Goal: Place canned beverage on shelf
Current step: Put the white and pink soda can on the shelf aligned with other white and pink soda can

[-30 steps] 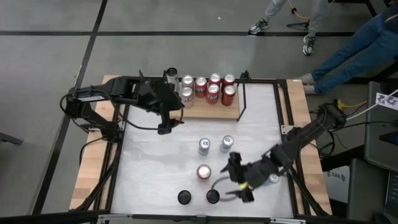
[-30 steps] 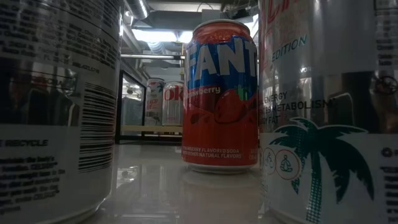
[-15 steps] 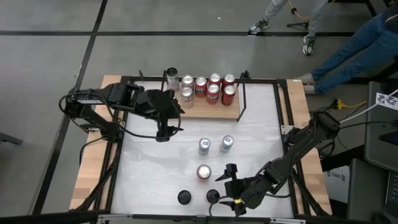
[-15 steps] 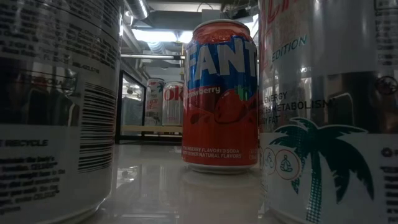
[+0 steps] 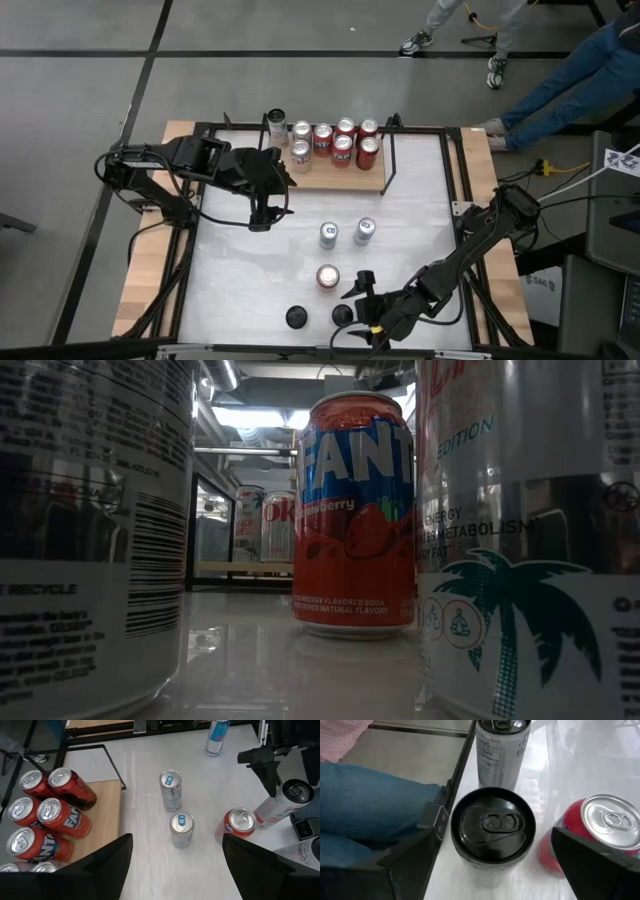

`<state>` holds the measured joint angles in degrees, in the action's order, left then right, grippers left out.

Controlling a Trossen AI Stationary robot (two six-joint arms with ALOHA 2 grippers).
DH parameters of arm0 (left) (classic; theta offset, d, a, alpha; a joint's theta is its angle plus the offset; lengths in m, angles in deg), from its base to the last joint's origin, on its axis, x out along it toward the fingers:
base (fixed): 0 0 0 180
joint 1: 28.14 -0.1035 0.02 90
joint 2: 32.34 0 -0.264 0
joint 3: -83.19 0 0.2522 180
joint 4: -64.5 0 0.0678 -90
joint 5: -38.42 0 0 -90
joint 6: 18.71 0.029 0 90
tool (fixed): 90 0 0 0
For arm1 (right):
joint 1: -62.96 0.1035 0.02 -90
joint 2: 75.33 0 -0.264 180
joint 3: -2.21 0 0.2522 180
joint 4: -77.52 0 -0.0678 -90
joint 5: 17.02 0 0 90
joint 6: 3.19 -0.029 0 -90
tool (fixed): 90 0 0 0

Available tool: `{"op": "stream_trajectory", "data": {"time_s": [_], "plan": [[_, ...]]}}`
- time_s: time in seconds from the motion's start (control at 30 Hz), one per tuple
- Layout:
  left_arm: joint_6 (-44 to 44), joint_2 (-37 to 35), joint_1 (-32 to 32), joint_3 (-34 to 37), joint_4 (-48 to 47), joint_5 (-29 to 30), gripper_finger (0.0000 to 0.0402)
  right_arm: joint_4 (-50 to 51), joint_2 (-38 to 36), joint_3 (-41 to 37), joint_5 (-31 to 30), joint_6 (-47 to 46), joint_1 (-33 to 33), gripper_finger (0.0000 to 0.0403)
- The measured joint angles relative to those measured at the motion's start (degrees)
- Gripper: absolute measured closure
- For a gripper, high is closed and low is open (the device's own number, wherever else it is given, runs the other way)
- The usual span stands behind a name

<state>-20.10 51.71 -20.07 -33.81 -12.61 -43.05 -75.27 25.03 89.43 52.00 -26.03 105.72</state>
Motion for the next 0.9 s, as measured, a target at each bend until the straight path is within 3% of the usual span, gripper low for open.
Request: {"op": "stream_trajectory", "data": {"time_s": [0.9], "plan": [[-1.51,0.00,0.00,0.00,0.04,0.00,0.0102,-0.38,3.09,-0.07,-1.13,-1.00,-0.04,0.0020]]}}
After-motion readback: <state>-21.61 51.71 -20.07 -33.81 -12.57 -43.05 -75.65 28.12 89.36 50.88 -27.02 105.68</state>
